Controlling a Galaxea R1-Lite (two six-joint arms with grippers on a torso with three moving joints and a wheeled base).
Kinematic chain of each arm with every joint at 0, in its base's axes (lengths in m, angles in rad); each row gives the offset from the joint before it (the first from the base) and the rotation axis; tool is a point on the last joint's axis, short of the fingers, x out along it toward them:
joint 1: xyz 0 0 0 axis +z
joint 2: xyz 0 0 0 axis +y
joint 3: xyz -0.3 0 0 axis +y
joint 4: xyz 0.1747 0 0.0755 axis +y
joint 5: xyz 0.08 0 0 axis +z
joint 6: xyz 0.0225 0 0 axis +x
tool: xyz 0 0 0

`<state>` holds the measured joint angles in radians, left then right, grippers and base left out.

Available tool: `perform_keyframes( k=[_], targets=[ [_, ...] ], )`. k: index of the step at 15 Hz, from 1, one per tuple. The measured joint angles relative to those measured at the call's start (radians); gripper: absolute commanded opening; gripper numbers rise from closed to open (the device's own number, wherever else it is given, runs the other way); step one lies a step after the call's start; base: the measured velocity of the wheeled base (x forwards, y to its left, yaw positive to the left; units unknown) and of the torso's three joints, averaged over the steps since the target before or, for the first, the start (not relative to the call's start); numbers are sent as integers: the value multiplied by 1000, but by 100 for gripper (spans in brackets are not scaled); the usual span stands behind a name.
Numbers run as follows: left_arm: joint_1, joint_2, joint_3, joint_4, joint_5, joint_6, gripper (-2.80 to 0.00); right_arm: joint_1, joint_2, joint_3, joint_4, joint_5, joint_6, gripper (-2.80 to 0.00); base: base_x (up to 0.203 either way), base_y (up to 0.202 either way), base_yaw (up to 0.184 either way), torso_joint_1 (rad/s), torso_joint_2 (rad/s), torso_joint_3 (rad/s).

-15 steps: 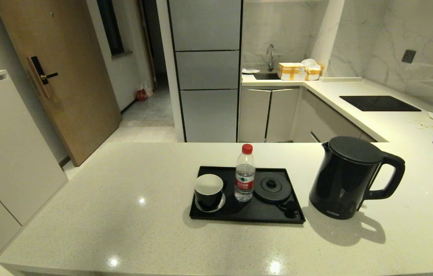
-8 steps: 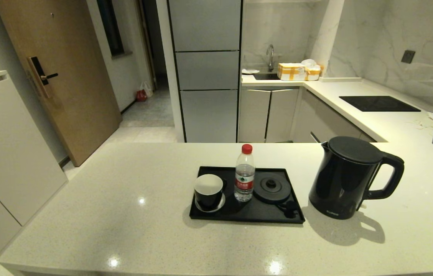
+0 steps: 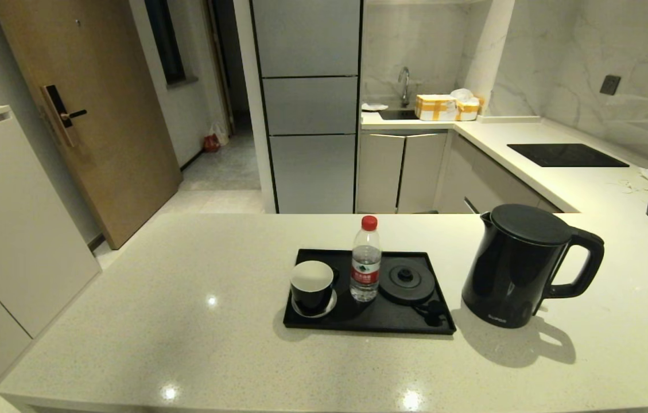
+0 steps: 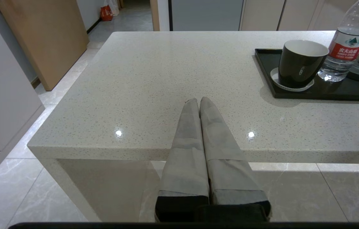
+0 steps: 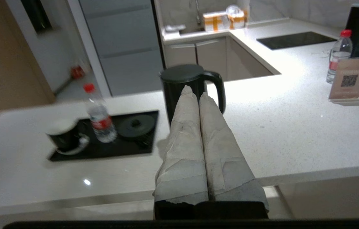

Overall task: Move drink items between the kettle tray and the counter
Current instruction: Pick up the tea cup

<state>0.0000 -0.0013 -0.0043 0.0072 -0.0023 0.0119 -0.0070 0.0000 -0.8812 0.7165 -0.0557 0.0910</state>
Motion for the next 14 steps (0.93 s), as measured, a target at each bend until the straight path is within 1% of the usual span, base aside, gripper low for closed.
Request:
perform_keyframes(
  k=[1, 4, 5, 6, 7, 8, 10, 12, 14],
  targets=[
    [0, 0, 0, 0, 0, -1, -280, 0, 0, 127, -105, -1, -27, -280, 0, 0, 0, 0, 0, 0],
    [0, 0, 0, -4, 1, -3, -280, 0, -2, 586, -454, 3, -103, -280, 0, 0, 0, 0, 0, 0],
    [0, 0, 0, -4, 1, -3, -280, 0, -2, 705, -569, 6, -125, -280, 0, 0, 0, 0, 0, 0],
    [0, 0, 0, -5, 1, -4, -280, 0, -2, 790, -682, 11, -143, -280, 0, 0, 0, 0, 0, 0],
    [0, 0, 0, -5, 1, -5, -280, 0, -2, 832, -767, 23, -145, -280, 0, 0, 0, 0, 0, 0],
    [0, 0, 0, -7, 2, -4, -280, 1, -2, 857, -797, 40, -140, -280, 0, 0, 0, 0, 0, 0],
    [0, 0, -4, -6, 9, 6, -280, 1, -2, 876, -726, 60, -125, -280, 0, 0, 0, 0, 0, 0],
    [0, 15, -92, 21, 7, 17, -280, 1, -2, 879, -715, 61, -123, -280, 0, 0, 0, 0, 0, 0],
    [-2, 90, -245, 65, 0, 4, -280, 0, -2, 881, -715, 61, -123, -280, 0, 0, 0, 0, 0, 0]
  ],
)
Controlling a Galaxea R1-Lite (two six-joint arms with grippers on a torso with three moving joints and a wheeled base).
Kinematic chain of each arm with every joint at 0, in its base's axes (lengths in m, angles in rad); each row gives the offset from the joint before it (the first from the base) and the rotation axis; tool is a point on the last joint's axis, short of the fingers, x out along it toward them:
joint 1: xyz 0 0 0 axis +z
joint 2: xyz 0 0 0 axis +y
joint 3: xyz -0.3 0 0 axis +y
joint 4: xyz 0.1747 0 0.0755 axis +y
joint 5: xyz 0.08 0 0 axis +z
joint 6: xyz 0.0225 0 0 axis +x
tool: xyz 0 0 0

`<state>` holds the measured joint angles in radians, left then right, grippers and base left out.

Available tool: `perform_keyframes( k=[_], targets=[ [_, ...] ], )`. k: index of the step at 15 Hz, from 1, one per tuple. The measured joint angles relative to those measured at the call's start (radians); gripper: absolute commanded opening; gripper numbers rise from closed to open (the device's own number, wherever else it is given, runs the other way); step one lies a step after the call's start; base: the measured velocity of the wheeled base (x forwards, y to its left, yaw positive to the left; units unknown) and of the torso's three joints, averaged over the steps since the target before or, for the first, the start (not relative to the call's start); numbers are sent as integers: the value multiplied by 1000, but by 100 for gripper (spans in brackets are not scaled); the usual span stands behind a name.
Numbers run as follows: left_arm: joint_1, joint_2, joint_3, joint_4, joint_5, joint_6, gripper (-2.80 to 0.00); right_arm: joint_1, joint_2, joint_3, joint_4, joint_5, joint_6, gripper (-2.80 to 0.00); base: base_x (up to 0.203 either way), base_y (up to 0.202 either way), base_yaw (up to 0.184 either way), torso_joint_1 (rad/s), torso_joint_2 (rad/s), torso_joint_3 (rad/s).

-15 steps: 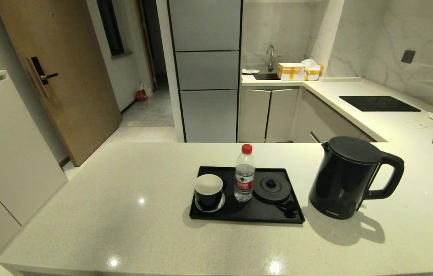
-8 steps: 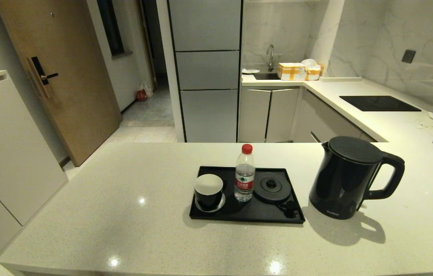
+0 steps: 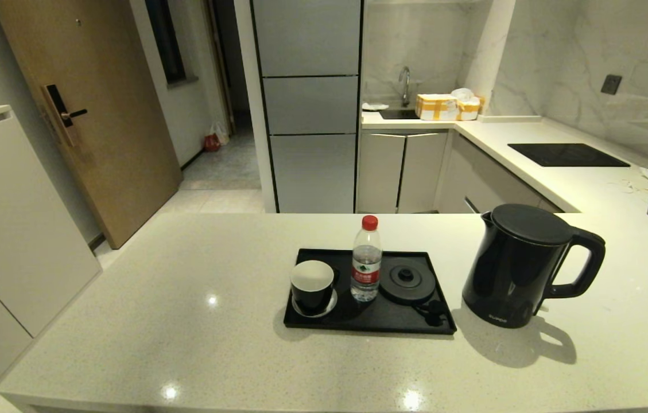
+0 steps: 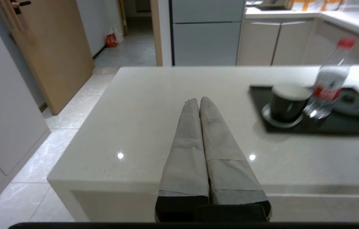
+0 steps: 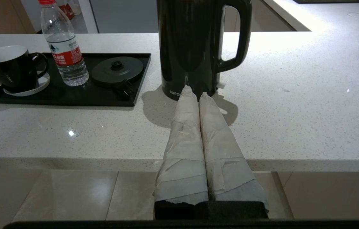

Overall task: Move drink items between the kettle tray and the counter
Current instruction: Pick up the tea cup

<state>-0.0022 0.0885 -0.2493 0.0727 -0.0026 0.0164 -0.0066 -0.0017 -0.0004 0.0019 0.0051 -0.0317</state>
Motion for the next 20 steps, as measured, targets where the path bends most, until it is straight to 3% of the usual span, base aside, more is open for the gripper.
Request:
perform_keyframes(
  k=[3, 6, 8, 9, 12, 15, 17, 20],
  targets=[
    [-18, 244, -184, 69, -80, -44, -280, 0, 0, 0, 0, -1, 0, -280, 0, 0, 0, 0, 0, 0],
    [-36, 471, -220, 94, -241, -56, -280, 0, 0, 0, -1, 0, 0, -280, 0, 0, 0, 0, 0, 0],
    [-44, 634, -194, 69, -353, -17, -280, -1, 0, 0, 0, -1, 0, -280, 0, 0, 0, 0, 0, 0],
    [-49, 717, -171, 44, -395, 17, 0, -1, 0, 0, -1, -1, 0, -280, 0, 0, 0, 0, 0, 0],
    [-64, 960, -95, -94, -468, 111, 0, 0, 0, 0, 0, 0, 0, -280, 0, 0, 0, 0, 0, 0],
    [-75, 1226, -28, -361, -478, 131, 0, 0, 0, 0, 0, 0, 0, -280, 0, 0, 0, 0, 0, 0],
    [-105, 1468, 26, -666, -445, 120, 0, 0, 0, 0, 0, 0, 0, -280, 0, 0, 0, 0, 0, 0],
    [-198, 1794, 73, -1167, -336, 65, 0, 0, 0, 0, 0, -1, 0, -280, 0, 0, 0, 0, 0, 0]
  ],
)
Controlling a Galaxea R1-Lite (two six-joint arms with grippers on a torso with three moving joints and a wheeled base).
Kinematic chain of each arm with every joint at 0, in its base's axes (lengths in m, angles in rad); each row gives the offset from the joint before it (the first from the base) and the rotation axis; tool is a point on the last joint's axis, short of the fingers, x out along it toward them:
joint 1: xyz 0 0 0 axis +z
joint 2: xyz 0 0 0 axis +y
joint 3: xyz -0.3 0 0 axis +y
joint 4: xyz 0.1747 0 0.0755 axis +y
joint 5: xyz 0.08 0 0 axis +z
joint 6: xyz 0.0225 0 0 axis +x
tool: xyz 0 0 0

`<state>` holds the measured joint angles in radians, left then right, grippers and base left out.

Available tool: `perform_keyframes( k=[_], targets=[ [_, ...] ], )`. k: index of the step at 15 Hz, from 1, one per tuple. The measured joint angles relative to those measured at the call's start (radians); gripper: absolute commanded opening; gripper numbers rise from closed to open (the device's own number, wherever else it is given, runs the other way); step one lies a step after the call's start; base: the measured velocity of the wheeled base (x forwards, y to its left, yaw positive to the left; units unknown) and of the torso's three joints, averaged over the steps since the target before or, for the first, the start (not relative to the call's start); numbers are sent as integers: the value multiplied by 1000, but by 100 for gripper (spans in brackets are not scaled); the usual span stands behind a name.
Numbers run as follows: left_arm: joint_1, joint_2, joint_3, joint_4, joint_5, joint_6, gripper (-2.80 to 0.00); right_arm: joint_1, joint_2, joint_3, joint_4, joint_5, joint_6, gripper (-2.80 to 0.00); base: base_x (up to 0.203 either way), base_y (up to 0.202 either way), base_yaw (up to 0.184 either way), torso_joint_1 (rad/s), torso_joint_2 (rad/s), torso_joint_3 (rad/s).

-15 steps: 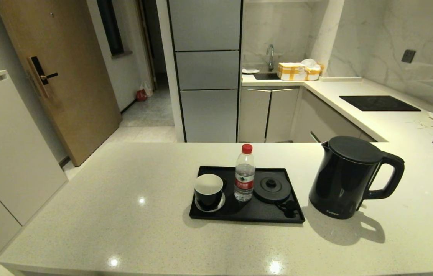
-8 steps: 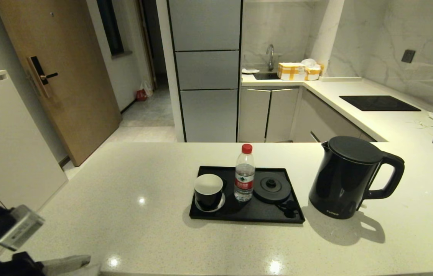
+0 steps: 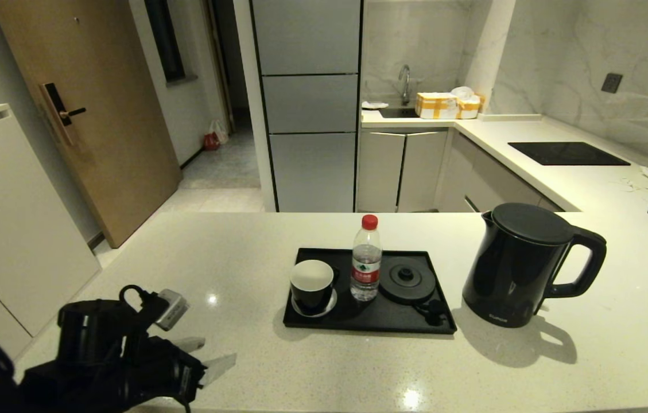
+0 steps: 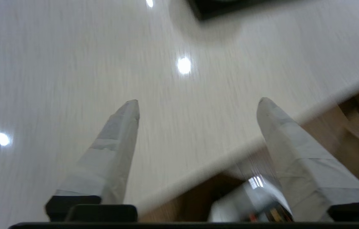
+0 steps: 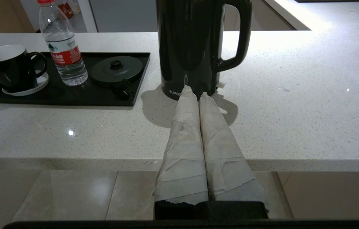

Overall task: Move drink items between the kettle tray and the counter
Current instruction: Pick up the tea cup

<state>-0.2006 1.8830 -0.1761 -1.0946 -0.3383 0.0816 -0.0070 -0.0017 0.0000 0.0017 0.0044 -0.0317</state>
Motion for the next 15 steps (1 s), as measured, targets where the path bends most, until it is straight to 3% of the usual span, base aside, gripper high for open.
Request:
perform_keyframes(
  k=[2, 4, 6, 8, 15],
  targets=[
    [-87, 120, -3, -250, 78, -42, 0, -1, 0, 0, 0, 0, 0, -280, 0, 0, 0, 0, 0, 0],
    [-212, 188, -103, -390, 180, -81, 0, 0, 0, 0, 0, 0, 0, -280, 0, 0, 0, 0, 0, 0],
    [-305, 226, -161, -423, 257, -100, 0, 0, 0, 0, 0, 1, 0, -280, 0, 0, 0, 0, 0, 0],
    [-345, 254, -189, -426, 269, -102, 0, 0, 0, 0, 0, 1, 0, -280, 0, 0, 0, 0, 0, 0],
    [-360, 412, -292, -426, 314, -98, 0, 0, 0, 0, 0, 1, 0, -280, 0, 0, 0, 0, 0, 0]
  ],
)
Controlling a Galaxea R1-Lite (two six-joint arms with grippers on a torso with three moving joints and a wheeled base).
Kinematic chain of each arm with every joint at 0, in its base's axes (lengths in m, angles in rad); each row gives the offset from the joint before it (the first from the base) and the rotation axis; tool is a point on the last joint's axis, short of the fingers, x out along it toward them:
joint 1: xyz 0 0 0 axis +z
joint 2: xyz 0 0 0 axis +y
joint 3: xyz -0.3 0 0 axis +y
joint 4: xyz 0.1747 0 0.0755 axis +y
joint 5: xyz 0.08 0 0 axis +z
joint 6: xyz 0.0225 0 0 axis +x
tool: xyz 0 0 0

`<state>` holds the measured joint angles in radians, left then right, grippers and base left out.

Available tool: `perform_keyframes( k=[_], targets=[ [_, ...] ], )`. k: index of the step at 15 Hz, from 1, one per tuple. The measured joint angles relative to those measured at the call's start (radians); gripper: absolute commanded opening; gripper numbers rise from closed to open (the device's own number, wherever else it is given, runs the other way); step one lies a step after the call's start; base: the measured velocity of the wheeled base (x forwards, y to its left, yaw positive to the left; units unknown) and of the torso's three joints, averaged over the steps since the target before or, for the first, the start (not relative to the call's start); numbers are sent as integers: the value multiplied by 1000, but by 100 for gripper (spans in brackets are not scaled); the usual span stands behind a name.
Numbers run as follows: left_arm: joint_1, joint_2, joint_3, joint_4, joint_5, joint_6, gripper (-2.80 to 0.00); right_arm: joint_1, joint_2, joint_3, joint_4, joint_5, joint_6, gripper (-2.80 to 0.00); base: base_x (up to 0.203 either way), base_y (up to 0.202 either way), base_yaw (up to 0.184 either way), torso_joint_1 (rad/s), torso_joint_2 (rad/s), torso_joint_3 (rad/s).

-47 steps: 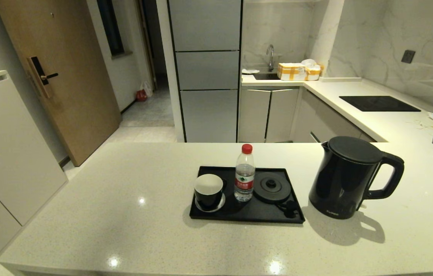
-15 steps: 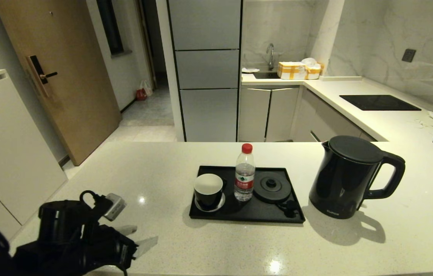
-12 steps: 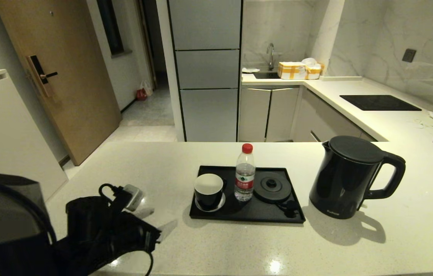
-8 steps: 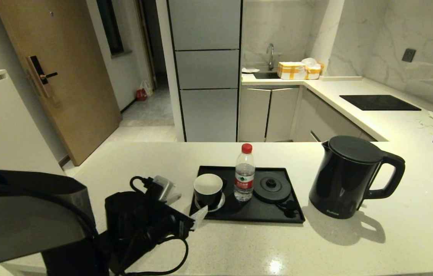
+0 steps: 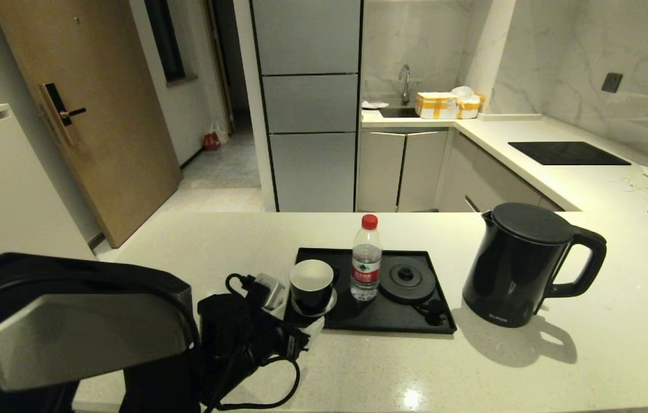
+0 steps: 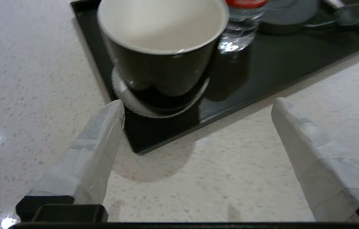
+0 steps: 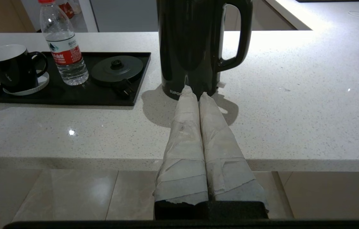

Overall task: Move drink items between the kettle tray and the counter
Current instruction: Pick up the tea cup

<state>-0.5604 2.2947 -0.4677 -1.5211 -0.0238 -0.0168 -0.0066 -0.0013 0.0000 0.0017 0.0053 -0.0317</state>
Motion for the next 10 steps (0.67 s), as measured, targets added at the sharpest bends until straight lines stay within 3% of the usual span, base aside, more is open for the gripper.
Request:
perform_keyframes(
  k=[5, 10],
  targets=[
    [22, 108, -134, 0, 63, 6, 0, 0, 0, 0, 0, -1, 0, -280, 0, 0, 0, 0, 0, 0],
    [41, 203, -268, 0, 63, 38, 0, -1, 0, 0, 0, -1, 0, -280, 0, 0, 0, 0, 0, 0]
  ],
)
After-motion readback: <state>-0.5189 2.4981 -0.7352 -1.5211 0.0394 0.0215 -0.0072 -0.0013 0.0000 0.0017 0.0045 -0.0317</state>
